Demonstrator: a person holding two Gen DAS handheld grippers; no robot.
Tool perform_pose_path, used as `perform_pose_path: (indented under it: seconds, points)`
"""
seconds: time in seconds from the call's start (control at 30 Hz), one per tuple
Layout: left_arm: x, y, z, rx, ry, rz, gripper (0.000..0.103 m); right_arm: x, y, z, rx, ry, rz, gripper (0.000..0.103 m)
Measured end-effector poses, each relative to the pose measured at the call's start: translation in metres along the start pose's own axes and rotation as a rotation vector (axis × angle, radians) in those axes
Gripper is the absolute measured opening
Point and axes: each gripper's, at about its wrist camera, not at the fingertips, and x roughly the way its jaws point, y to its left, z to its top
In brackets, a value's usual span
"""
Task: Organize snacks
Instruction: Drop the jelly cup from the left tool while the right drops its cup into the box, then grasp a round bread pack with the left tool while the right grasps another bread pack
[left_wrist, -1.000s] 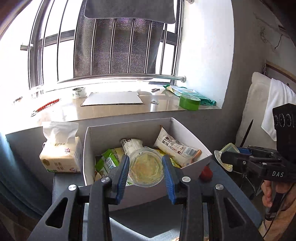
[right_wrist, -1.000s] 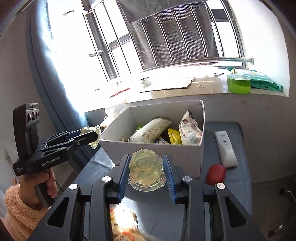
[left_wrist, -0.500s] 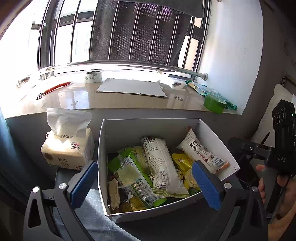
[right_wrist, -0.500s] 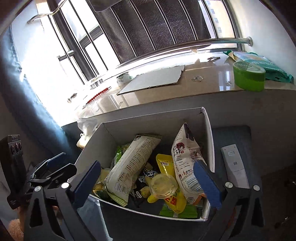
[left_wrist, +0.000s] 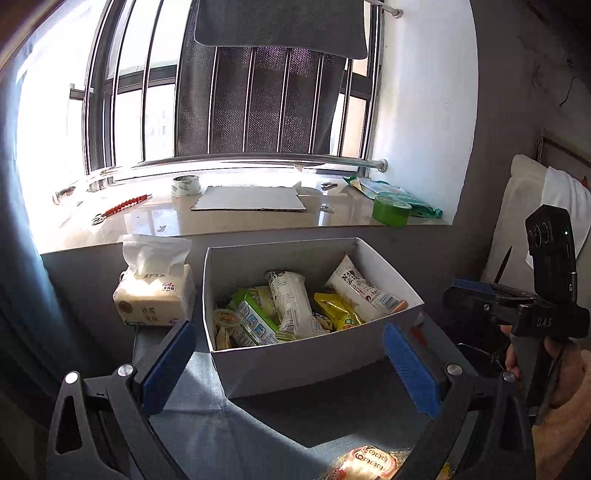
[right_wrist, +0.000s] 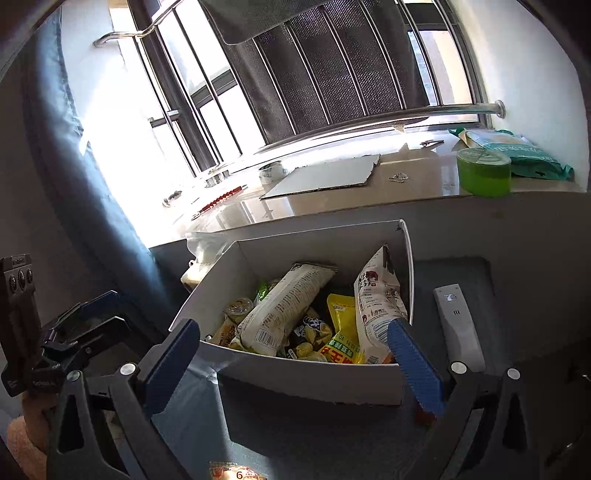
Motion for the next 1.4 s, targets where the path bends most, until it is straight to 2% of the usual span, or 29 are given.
perform_pose_path:
  seconds: [0.2,0.33,0.47,0.63,1.0,1.1,1.2,1.3,1.33,1.4]
  points:
    - [-0.055,-0.023,-0.060,-0.016,-0.028,-0.027,0.103,-0.064,0.016,-0.058,-0.092,-0.045,0.022,0.103]
    - [-0.073,-0.029,-0.108,-0.116,-0.013,-0.059,0.103,-0.093,0.021,-0.108,-0.125,-0.047,-0.002,0.103]
    - [-0.076,-0.033,-0.150,-0.202,0.032,-0.061,0.103,-0.101,0.018,-0.161,-0.043,0.018,-0.073,0.103]
    - [-0.080,-0.037,-0.172,-0.213,0.060,-0.063,0.103,-0.087,0.015,-0.211,0.046,0.121,-0.069,0.103]
    - [-0.082,-0.037,-0.175,-0.217,0.052,-0.077,0.103,-0.027,0.035,-0.214,0.033,0.253,-0.090,0.103]
    - [-0.083,-0.036,-0.177,-0.215,0.054,-0.073,0.103,-0.005,0.038,-0.213,0.019,0.297,-0.142,0.103]
    - [-0.082,-0.034,-0.180,-0.227,0.058,-0.080,0.103,0.007,0.040,-0.210,0.015,0.300,-0.184,0.103]
    - [-0.080,-0.032,-0.183,-0.232,0.072,-0.068,0.103,0.016,0.046,-0.208,-0.040,0.329,-0.227,0.103]
    - [-0.079,-0.032,-0.184,-0.233,0.072,-0.068,0.103,0.017,0.048,-0.208,-0.056,0.330,-0.231,0.100]
    - [-0.078,-0.032,-0.185,-0.234,0.075,-0.070,0.103,0.016,0.054,-0.209,-0.097,0.316,-0.220,0.082]
